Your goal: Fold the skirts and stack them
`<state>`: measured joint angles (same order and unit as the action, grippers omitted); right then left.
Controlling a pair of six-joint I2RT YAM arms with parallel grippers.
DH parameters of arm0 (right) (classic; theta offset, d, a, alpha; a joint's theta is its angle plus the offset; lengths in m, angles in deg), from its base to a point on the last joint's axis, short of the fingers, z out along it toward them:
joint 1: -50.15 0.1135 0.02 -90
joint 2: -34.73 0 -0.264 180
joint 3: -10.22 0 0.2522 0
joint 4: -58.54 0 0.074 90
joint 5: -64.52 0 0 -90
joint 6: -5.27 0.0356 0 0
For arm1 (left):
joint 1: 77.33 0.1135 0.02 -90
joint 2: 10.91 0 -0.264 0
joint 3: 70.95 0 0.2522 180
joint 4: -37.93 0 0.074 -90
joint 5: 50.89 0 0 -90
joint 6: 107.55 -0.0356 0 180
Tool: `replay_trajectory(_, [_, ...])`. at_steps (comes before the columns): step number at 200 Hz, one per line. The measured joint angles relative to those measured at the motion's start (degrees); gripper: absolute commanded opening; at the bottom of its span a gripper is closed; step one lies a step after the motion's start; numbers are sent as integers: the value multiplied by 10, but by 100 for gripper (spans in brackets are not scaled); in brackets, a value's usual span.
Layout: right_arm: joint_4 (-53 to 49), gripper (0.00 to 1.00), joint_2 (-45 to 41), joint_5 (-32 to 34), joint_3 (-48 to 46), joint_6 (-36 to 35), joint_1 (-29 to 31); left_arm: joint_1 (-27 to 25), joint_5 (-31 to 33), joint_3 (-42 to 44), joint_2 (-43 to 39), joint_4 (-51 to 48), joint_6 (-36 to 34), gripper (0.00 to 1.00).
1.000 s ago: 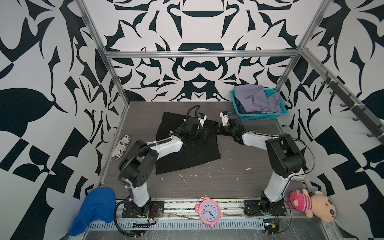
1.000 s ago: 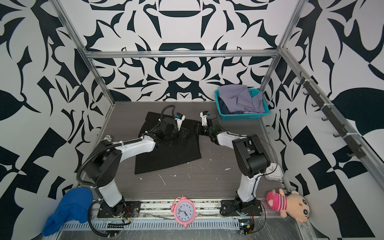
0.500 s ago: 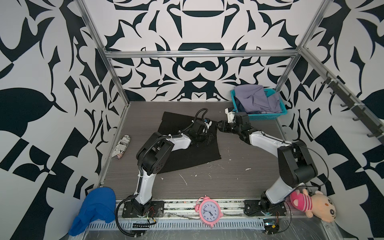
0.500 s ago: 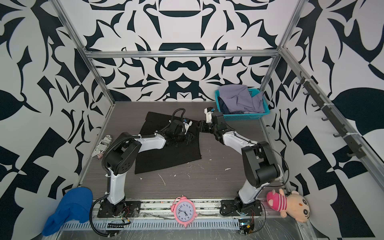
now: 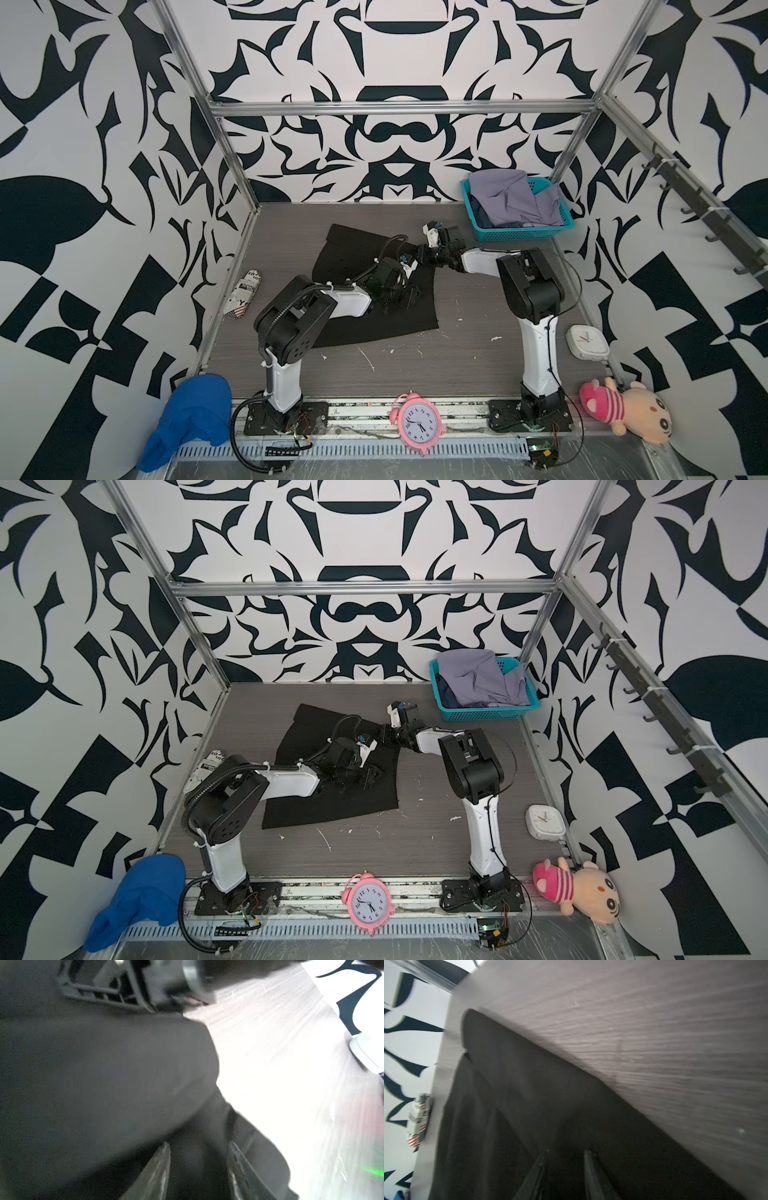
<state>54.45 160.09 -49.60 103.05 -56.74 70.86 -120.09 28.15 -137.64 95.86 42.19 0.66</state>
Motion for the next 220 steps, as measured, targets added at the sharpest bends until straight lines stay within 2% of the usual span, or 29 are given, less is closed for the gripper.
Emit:
replay_trajectory(30, [-35, 31, 28, 59, 59, -12, 0, -5, 3, 49, -25, -2, 13, 48])
replay_trajectory(68, [-70, 31, 34, 101, 86, -12, -7, -7, 7, 68, -59, -13, 15, 49])
replay_trajectory(121, [-123, 37, 18, 104, 96, -8, -38, -7, 16, 68, -134, -40, 0, 60])
replay_trajectory(149, [-151, 39, -52, 97, 64, -9, -40, 5, 31, 67, -216, -42, -7, 62])
replay_trajectory(166, [-162, 41, -117, 90, 35, -11, -35, 36, 31, 64, -252, -49, 5, 64])
replay_trajectory(187, [-163, 43, -200, 83, -18, -22, -16, 106, 34, 69, -284, -80, 43, 65])
replay_trajectory(220, [-156, 36, -290, 56, -120, -26, 35, 214, 43, 147, -366, -127, 111, 68])
